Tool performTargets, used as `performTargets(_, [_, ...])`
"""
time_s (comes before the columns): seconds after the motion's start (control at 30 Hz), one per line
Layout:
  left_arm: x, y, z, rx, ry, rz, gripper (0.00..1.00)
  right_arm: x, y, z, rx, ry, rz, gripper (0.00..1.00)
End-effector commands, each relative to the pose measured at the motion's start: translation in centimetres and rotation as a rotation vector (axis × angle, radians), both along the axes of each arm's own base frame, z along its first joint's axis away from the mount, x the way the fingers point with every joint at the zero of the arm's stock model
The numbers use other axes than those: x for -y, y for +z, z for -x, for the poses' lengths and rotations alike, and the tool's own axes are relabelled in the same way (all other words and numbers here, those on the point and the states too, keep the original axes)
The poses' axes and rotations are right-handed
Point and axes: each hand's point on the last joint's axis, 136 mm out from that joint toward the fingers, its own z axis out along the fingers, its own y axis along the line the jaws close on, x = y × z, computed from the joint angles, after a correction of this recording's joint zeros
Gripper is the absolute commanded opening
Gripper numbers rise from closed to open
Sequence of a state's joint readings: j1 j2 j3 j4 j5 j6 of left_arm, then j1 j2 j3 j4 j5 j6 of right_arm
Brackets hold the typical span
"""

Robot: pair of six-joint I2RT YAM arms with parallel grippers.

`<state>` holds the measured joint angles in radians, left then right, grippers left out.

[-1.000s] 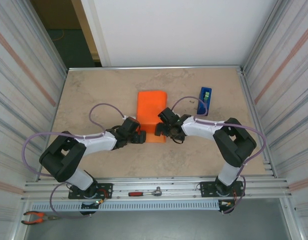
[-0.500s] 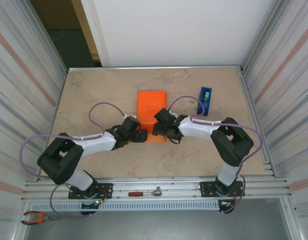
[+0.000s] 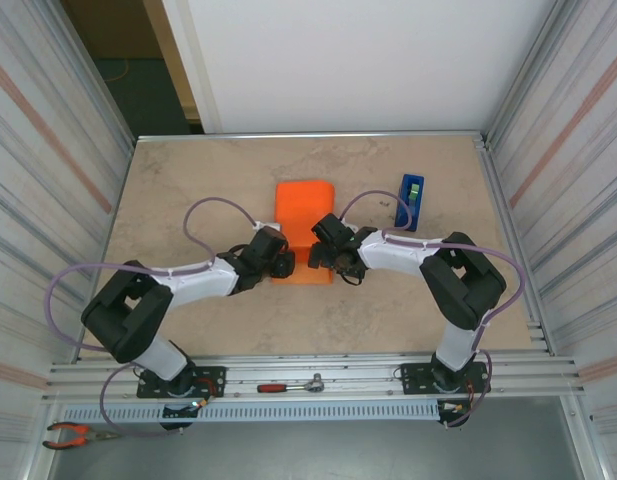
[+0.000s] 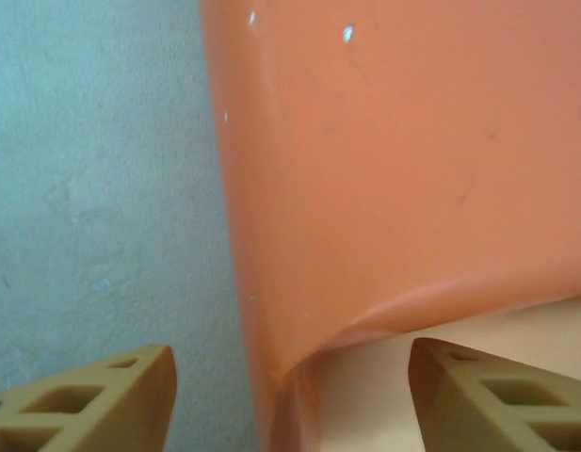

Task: Wrap the gift box in paper

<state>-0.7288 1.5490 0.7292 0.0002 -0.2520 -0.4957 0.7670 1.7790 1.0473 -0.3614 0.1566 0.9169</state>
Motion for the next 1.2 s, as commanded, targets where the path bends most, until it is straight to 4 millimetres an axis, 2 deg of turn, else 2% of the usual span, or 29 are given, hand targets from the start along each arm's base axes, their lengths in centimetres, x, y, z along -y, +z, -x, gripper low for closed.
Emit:
performTargets(0.0, [0.5, 0.4, -0.6, 0.045, -0.009, -0.029, 0.55, 0.6, 0.4, -0.1, 0.002, -0.023, 0.018, 0.95])
performTargets(0.2, [0.5, -0.5, -0.5, 0.044, -0.013, -0.071, 0.52, -0.5, 1.6, 1.1, 0.019, 0.012, 0.02, 0.95])
performTargets(0.4, [0.5, -1.0, -0.5, 0.042, -0.024, -0.103, 0.44, -0.4, 1.2, 1.4, 0.017, -0.035, 0.039, 0.9])
performTargets(0.63, [0.6, -1.4, -0.4, 0.039, -0.04, -0.126, 0.38, -1.5, 1.3, 0.7, 0.026, -0.031, 0.013, 0.69])
performTargets(0.87, [0.6, -1.7, -0.2, 0.035, -0.046, -0.142, 0.36, -2.2, 1.4, 0.3, 0.026, -0.013, 0.001, 0.53])
performTargets(1.07, [0.7, -1.8, -0.1, 0.034, -0.054, -0.146, 0.32, -2.0, 0.3, 0.4, -0.006, -0.029, 0.026, 0.49])
performTargets(1.17, [0.7, -1.7, -0.1, 0.036, -0.055, -0.146, 0.32, -2.1, -0.3, 0.6, -0.02, -0.025, 0.025, 0.35])
